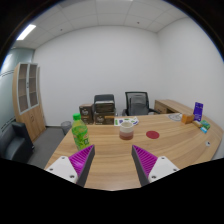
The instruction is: Pour water
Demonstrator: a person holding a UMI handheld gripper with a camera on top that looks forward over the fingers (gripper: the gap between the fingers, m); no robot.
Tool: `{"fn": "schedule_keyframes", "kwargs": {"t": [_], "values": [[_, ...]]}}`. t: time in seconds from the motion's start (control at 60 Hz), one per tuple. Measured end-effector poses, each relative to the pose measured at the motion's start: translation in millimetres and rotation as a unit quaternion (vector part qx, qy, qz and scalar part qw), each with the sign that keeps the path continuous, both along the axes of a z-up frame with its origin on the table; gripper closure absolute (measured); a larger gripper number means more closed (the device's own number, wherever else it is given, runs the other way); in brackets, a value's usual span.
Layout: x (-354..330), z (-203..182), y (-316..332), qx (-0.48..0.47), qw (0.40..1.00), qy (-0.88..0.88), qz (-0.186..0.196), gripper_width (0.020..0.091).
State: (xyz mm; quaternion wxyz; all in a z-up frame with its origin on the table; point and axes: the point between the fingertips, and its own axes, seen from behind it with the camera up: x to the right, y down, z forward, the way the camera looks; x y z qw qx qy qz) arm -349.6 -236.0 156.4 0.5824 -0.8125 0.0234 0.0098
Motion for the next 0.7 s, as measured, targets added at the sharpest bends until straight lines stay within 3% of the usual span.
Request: {"fn": "schedule_keyframes", "kwargs": {"t": [0.25, 0.7], "values": [[-109, -50, 39, -0.03, 0.998, 0.004, 0.054, 0.0348], [-144, -82, 158, -0.015, 0.999, -0.019, 0.037, 0.0346]]}}
